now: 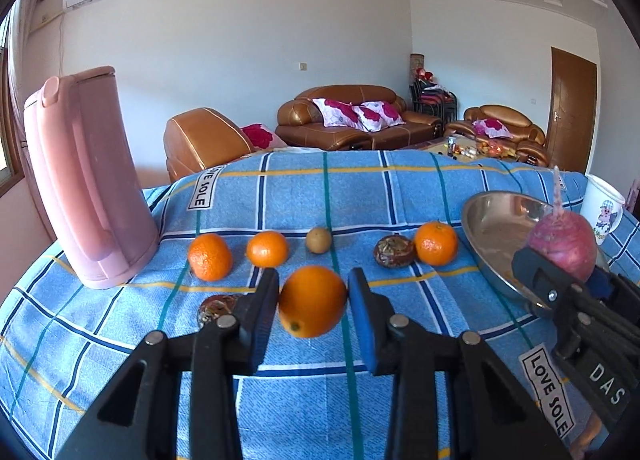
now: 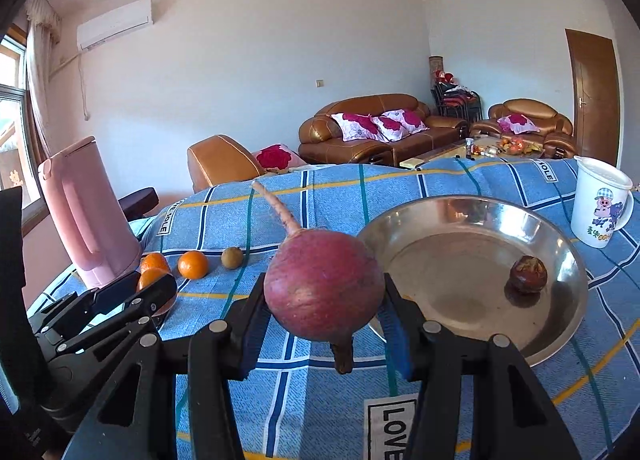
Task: Organize fruits
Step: 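Grasp an orange with the left gripper while the right gripper holds the beet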
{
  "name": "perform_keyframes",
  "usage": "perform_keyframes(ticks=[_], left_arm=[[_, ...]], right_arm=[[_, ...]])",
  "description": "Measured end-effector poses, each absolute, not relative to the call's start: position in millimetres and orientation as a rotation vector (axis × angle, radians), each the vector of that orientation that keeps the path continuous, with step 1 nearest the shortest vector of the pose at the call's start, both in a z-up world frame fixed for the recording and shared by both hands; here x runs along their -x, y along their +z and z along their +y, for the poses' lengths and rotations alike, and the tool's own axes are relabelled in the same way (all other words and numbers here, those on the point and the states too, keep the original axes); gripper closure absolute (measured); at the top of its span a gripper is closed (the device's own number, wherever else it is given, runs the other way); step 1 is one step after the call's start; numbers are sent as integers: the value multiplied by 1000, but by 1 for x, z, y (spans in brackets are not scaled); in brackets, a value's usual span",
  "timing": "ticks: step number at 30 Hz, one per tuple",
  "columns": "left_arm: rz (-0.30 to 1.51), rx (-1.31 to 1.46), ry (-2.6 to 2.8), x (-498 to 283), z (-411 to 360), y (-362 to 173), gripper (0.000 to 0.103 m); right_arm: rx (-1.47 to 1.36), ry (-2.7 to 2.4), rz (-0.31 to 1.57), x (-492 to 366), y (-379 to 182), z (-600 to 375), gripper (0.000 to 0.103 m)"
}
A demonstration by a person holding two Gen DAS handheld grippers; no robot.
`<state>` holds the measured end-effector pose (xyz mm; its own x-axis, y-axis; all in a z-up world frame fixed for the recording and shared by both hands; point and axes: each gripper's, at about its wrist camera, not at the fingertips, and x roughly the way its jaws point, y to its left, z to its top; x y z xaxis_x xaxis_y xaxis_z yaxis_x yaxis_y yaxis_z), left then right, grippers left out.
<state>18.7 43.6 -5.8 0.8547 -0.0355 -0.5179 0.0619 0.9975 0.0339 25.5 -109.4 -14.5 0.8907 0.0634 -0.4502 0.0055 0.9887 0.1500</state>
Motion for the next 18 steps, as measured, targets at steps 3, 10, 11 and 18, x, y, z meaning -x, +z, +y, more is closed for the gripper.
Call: perform_keyframes(ticks=[3,10,11,18], left_arm=[[522,-67,-48,-12,35,-4,85],[542,-56,-107,-8,22,-5,85],[554,-31,-126,-8,27,-5,84],[569,38,-172,-2,66,0,43]], right_arm=[[-142,18,470,-21,-14,-117,50],[-142,-12,461,-10,-11,-141,50],[-146,-15,459,-8,-11,-145,50],[-194,-42,463,-2,-13,-172,50]])
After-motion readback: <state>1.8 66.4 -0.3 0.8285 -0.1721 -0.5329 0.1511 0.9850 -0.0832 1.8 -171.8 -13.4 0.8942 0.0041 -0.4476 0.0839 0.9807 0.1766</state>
